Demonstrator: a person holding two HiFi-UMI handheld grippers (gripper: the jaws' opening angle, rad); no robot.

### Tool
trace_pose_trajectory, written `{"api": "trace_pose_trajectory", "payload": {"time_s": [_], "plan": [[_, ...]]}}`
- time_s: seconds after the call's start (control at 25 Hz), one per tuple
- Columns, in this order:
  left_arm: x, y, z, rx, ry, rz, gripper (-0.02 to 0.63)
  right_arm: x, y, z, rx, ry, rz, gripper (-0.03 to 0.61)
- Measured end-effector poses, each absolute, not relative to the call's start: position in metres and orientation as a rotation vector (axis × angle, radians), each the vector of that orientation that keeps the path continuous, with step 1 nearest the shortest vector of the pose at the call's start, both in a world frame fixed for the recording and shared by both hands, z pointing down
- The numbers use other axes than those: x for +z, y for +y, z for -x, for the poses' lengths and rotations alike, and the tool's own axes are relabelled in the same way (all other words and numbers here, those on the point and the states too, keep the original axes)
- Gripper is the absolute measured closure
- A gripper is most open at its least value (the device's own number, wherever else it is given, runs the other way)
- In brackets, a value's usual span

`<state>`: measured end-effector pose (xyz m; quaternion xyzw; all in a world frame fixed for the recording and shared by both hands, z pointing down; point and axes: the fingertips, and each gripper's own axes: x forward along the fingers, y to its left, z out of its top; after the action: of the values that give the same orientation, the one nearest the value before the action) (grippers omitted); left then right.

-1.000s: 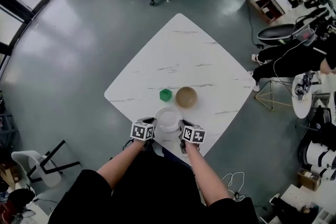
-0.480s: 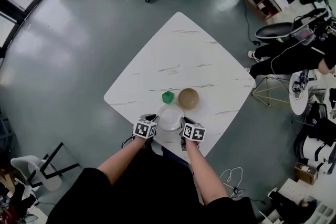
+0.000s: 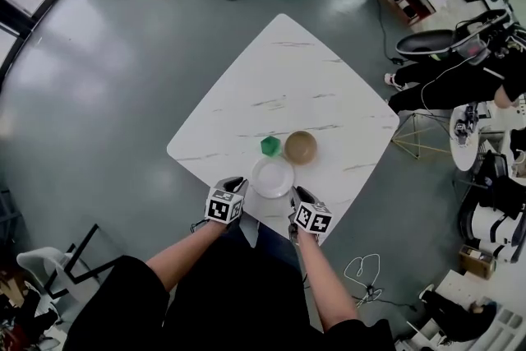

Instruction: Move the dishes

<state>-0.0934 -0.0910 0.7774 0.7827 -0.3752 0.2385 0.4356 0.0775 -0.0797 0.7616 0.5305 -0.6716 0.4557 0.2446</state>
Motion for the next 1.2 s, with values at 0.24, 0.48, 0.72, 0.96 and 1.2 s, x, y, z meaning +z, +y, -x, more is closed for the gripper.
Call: {"api": "trace_pose_trajectory", "payload": {"time_s": [0.24,0.48,0.72,0.96,1.2], "plan": [[0.741,-0.07,0.094,0.531,-1.069,-2.044,0.597,0.716,-0.06,-0.067,1.132,-2.025,-1.451,0.552],[0.662,-0.012,0.082,0.363,-1.229,-2.139,0.597,0.64,-0.013,-0.057,0.893,-2.271,-1.413,0.561],[0.578,0.075,0.026,0.171,-1.454,-2.227,0.597,0.571,0.067,-0.085,0.597,-2.462,-1.344,0.561],[0.508,0.163,-0.036,0.07,-1.616,-2.271,0.597,0.506,0.152,-0.11,0.404,-2.628,-1.236,0.561],[0.456,0.225,-0.058,-0.018,-1.7,-2.298,0.597,0.454,0.214,-0.127,0.295,-2.705,-1.254,0.561]]}}
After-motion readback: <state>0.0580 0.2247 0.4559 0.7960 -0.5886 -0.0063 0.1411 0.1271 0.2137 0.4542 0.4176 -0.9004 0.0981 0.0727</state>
